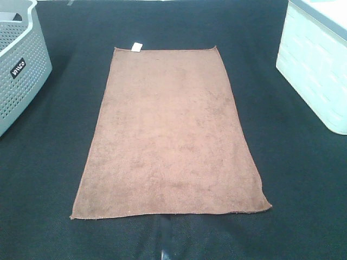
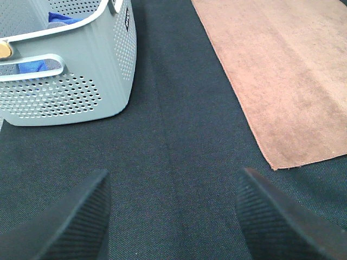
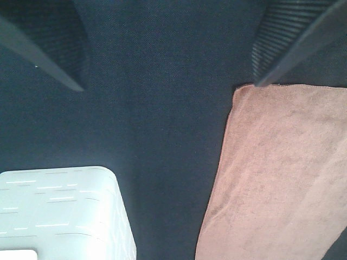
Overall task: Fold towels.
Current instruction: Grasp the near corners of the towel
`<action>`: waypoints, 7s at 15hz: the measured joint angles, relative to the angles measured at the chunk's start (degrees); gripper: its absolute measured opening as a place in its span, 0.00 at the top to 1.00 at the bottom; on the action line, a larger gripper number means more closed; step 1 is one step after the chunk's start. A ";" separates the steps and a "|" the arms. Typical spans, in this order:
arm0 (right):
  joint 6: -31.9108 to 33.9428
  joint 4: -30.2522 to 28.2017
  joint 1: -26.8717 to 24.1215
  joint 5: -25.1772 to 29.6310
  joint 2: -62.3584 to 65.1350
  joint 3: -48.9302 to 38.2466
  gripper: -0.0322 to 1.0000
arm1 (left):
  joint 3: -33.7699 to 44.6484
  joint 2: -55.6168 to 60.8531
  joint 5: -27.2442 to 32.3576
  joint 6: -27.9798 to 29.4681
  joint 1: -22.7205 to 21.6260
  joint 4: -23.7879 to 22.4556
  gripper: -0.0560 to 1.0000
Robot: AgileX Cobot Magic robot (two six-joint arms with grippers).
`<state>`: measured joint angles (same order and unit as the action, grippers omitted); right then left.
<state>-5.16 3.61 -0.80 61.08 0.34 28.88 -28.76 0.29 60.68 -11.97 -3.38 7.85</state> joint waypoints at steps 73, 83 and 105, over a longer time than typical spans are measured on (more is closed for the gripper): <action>0.00 -0.52 0.00 -2.81 -26.07 1.03 0.26 | 4.70 -17.88 -32.95 0.11 0.00 19.31 0.35; -1.49 11.34 0.00 -21.03 -59.70 3.72 0.28 | 4.76 -59.36 -31.17 -14.50 0.00 46.98 0.35; -35.07 48.07 8.25 -28.82 -105.54 12.15 0.28 | -1.72 -110.18 -20.80 -70.82 6.65 91.96 0.29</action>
<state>-40.22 51.68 7.45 32.26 -105.20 41.02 -30.48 -109.89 39.88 -82.79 3.27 99.81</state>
